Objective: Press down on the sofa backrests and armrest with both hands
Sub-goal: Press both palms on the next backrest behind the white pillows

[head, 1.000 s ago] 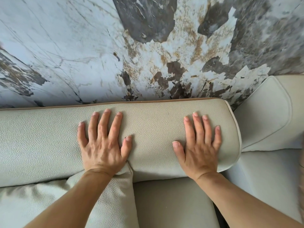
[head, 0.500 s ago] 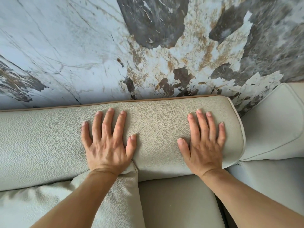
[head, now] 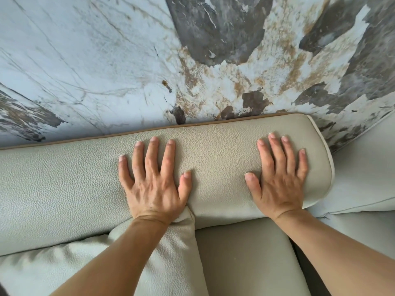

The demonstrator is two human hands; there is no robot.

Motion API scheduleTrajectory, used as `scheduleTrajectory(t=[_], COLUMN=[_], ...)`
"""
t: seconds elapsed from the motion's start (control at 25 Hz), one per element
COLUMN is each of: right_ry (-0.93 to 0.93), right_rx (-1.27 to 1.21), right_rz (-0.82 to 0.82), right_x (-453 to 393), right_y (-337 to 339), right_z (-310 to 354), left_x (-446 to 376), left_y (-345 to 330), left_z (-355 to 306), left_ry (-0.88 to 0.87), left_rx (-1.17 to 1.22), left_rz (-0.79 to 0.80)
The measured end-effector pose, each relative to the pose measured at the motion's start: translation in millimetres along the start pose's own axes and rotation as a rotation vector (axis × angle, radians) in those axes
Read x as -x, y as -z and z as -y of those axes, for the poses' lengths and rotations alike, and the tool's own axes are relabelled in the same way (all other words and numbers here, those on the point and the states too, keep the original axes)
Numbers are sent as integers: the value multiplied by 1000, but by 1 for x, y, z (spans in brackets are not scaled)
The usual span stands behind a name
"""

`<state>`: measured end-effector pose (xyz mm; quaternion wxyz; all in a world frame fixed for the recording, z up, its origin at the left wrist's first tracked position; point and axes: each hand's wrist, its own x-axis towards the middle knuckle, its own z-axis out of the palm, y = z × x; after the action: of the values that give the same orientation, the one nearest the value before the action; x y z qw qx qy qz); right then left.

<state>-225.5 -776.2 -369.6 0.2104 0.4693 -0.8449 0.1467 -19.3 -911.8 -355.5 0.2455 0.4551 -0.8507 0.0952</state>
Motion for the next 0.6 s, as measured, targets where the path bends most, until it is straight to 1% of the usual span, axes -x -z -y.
scheduleTrajectory(t=[0.16, 0.4, 0.6], right_ry=[-17, 8, 21], right_rx=[-6, -9, -42], right_rz=[-14, -37, 22], right_x=[4, 3, 2], right_y=[-1, -5, -3], right_z=[1, 0, -2], left_x=[2, 2, 1], left_y=[3, 3, 6], left_z=[0, 0, -1], left_ry=[-6, 1, 6], left_rx=[16, 12, 2], left_rz=[26, 32, 64])
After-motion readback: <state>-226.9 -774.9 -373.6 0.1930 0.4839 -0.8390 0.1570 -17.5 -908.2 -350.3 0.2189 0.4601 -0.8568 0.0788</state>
